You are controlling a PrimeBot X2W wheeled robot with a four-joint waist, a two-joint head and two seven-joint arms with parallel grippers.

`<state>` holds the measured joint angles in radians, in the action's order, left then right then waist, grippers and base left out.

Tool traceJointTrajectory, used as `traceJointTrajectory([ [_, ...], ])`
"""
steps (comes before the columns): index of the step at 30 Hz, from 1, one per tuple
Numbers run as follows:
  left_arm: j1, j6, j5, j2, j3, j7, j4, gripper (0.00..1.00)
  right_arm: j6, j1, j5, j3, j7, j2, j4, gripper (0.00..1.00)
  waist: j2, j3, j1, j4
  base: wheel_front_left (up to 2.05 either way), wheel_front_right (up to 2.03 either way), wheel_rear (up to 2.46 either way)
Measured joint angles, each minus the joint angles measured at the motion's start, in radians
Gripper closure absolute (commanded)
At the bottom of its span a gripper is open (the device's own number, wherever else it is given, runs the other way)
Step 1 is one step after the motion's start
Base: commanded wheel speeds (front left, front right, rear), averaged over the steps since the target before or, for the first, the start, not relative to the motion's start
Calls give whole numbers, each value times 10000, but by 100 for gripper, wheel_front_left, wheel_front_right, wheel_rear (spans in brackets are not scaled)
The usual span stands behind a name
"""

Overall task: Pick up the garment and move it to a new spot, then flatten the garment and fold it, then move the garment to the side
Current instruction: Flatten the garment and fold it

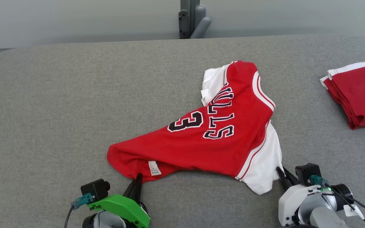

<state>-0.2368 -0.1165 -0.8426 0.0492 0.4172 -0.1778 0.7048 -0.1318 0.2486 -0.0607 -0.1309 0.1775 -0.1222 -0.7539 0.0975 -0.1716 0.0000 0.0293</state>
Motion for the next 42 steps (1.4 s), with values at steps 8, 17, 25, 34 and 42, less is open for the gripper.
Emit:
traceJointTrajectory([
  [8, 4, -79, -201, 460, 44, -157, -792, 100, 12, 75, -2504, 556, 360, 165, 869, 100, 0, 191, 0, -70, 0, 0, 0],
  [17, 1334, -109, -1223, 2182, 291, 1398, -6458, 100, 13, -696, -7691, 2173, -698, -1120, 7350, 100, 0, 417, 0, -270, 0, 0, 0],
  [25, 2399, 485, -2073, 3478, -213, 2686, -11033, 100, 13, -1255, -8592, 4038, -1962, -796, 11029, 100, 0, 454, -1, -389, 0, 0, 0],
  [34, 1907, 1024, -2640, 4385, -652, 4031, -13823, 100, 13, 326, -8437, 5204, -3883, -86, 13637, 100, 0, 173, -1, -444, 0, 0, 0],
  [42, -1946, 1014, -3057, 5338, -1480, 5833, -11981, 100, 13, 4076, -6694, 4918, -5747, -211, 12025, 100, -1, -809, 0, -357, 0, 0, 0],
])
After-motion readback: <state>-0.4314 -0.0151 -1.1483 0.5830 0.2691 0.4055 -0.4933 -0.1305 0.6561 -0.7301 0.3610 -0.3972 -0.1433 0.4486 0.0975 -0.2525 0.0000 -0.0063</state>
